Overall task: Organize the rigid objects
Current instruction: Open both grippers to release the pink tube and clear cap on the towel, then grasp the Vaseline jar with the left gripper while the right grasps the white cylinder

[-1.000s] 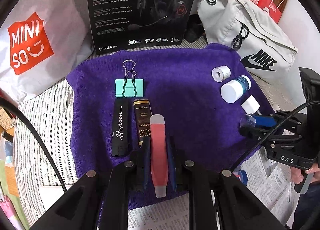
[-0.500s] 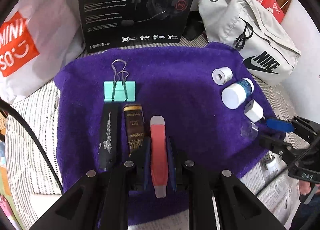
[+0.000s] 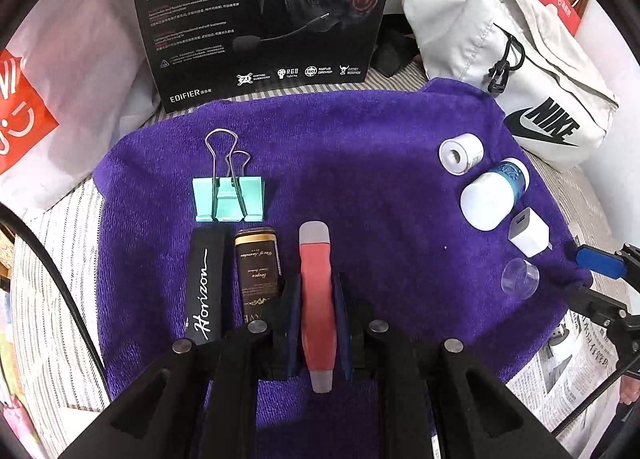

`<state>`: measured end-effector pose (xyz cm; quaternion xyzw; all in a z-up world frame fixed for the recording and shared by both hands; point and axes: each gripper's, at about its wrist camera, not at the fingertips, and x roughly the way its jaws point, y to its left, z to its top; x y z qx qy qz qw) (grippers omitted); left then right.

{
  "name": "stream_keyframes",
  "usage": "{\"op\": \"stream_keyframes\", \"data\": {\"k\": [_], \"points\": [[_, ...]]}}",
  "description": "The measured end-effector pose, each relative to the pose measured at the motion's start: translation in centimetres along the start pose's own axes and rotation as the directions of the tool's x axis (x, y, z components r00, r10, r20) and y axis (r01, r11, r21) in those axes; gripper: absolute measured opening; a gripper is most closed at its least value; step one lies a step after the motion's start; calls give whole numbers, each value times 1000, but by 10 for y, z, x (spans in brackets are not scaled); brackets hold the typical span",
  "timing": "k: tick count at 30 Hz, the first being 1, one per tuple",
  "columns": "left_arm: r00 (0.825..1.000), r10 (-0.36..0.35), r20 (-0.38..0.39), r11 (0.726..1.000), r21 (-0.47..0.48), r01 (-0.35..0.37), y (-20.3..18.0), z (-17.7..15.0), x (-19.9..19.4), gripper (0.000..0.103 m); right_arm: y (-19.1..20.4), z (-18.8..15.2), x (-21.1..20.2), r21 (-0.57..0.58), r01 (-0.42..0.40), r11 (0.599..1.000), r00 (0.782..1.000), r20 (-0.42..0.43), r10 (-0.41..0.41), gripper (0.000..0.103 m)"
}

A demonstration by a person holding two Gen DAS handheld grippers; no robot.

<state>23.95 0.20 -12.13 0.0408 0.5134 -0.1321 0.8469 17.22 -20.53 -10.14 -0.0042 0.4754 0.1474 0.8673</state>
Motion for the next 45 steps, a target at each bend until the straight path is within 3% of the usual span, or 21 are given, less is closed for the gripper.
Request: {"op": "stream_keyframes", "data": {"k": [16, 22, 32, 38, 45], "points": [[1000, 12, 6, 1000, -5, -12, -11, -18, -8, 38, 5, -24, -30, 8, 7, 1000, 999, 35, -8, 52], [998, 70, -6, 998, 1, -70, -14, -27, -16, 39, 5, -35, -42, 21, 0, 1000, 999, 52, -1, 53], [994, 86, 74, 996, 13, -87, -28, -65, -73, 41, 4, -54, -48, 29, 0, 1000, 999, 46, -1, 53], [994, -5, 110, 999, 37, 1, -47, -89, -99, 41, -2, -66, -56, 45, 22, 999, 998, 61, -24, 54], [996, -65, 57, 993, 98, 59, -77, -106, -79, 42, -10, -77, -71, 62, 49, 997, 995, 84, -54, 58]]}}
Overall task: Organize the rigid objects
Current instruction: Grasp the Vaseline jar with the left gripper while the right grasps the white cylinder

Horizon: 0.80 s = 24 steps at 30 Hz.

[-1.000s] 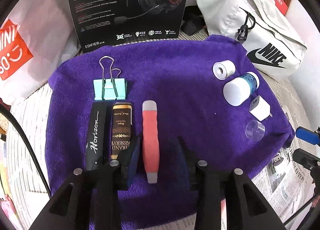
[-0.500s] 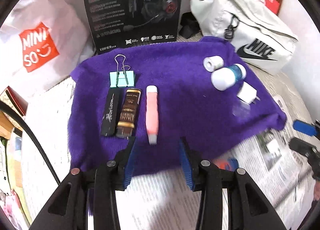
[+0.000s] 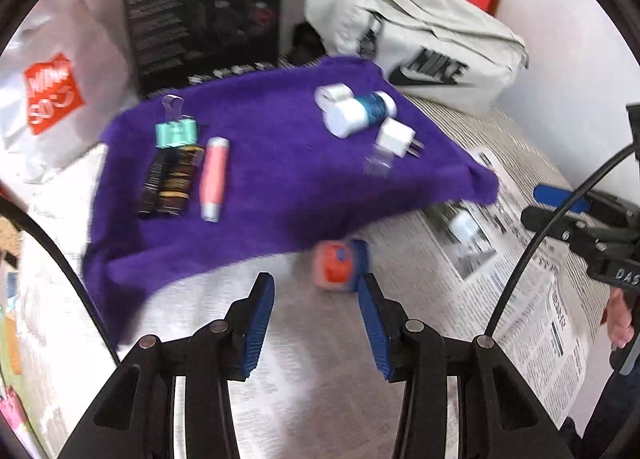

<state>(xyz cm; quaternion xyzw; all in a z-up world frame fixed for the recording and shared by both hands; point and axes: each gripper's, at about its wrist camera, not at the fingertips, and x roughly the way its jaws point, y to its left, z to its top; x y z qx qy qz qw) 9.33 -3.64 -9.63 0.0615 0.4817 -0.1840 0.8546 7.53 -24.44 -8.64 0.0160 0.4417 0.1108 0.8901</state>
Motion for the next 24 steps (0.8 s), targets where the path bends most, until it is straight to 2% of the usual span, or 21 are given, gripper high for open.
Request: {"op": "stream_keyframes", "data": {"k": [2, 10, 14, 16, 17, 20, 24], "points": [[1000, -15, -17, 1000, 11, 15, -6, 0, 12, 42, -3, -3, -4, -1, 7, 1000, 1000, 4, -7, 58], [998, 5, -55, 1000, 12, -5, -8, 6, 40, 42, -11, -14, -3, 8, 5, 1000, 1000, -10, -4, 58], [999, 8, -32, 1000, 16, -7, -11, 11, 46, 41, -11, -18, 3, 8, 0, 1000, 1000, -25, 0, 58], [999, 27, -25, 999, 39, -26, -14, 11, 48, 34, -10, -19, 6, 8, 0, 1000, 999, -37, 0, 58], [999, 36, -25, 998, 56, -34, -16, 11, 48, 34, -10, -20, 8, 6, -2, 1000, 999, -41, 3, 58], [999, 18, -26, 999, 38, -17, -11, 8, 43, 34, -7, -22, 14, -2, -13, 1000, 999, -51, 13, 58], [996, 81, -37, 996, 34, -80, 1, -3, 35, 34, 0, -19, 24, -18, -29, 999, 998, -56, 28, 58]]}}
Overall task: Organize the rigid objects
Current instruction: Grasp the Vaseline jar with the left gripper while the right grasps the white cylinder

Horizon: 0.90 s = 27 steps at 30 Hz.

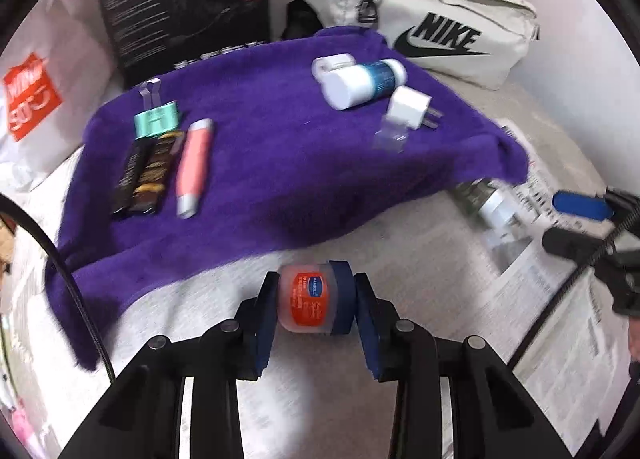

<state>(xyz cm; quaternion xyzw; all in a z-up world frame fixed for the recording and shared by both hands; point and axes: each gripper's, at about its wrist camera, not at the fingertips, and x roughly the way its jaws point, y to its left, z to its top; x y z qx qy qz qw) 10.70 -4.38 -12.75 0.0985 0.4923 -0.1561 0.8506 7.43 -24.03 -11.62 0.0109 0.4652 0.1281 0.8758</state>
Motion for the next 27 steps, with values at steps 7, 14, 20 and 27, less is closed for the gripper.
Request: {"op": "stream_keyframes", "data": {"k": [7, 14, 20, 27], "points": [[1000, 4, 0, 997, -79, -4, 21, -19, -10, 34, 13, 15, 26, -38, -7, 999, 1000, 3, 7, 57], [1000, 10, 11, 998, -62, -9, 18, -22, -9, 34, 17, 15, 48, -57, 32, 998, 999, 3, -32, 35], [1000, 16, 12, 998, -57, -15, 17, -23, -10, 34, 16, 14, 45, -78, 54, 996, 998, 17, -53, 24], [999, 26, 25, 998, -55, -25, 15, -24, -9, 35, 18, 12, 48, -93, 78, 993, 996, 41, -74, 24]]}}
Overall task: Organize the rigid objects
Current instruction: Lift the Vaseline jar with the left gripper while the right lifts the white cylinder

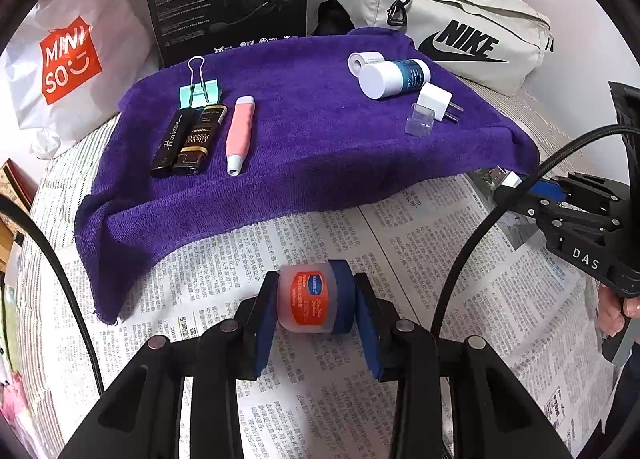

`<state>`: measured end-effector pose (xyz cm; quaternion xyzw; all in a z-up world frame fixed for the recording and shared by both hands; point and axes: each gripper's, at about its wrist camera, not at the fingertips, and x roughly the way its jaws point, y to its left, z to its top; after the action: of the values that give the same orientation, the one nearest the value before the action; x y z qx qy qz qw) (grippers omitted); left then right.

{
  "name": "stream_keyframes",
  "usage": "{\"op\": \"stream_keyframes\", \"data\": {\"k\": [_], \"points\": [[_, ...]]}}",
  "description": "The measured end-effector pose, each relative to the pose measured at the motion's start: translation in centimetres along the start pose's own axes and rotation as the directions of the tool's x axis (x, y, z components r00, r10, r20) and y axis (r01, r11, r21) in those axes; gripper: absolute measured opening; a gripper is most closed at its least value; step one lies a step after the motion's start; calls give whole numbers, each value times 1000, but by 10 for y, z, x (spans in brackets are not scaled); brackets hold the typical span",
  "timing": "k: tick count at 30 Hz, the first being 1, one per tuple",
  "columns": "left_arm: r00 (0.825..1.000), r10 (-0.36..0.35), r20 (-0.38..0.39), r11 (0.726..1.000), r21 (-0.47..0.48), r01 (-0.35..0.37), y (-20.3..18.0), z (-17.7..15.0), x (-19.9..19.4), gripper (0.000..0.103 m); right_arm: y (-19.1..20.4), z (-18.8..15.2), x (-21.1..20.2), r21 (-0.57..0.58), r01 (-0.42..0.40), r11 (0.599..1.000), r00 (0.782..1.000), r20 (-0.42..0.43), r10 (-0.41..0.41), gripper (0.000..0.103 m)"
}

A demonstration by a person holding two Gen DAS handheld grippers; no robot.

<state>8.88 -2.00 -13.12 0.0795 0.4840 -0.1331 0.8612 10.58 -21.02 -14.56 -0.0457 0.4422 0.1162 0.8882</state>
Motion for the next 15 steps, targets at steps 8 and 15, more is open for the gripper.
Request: {"op": "stream_keyframes", "data": {"k": [8, 15], "points": [[1000, 16, -2, 1000, -17, -16, 3, 0, 0, 35, -1, 0, -1, 13, -12, 1000, 1000, -7, 13, 24], [1000, 15, 27, 1000, -13, -15, 3, -3, -2, 35, 1, -8, -2, 2, 0, 1000, 999, 51, 0, 24]]}}
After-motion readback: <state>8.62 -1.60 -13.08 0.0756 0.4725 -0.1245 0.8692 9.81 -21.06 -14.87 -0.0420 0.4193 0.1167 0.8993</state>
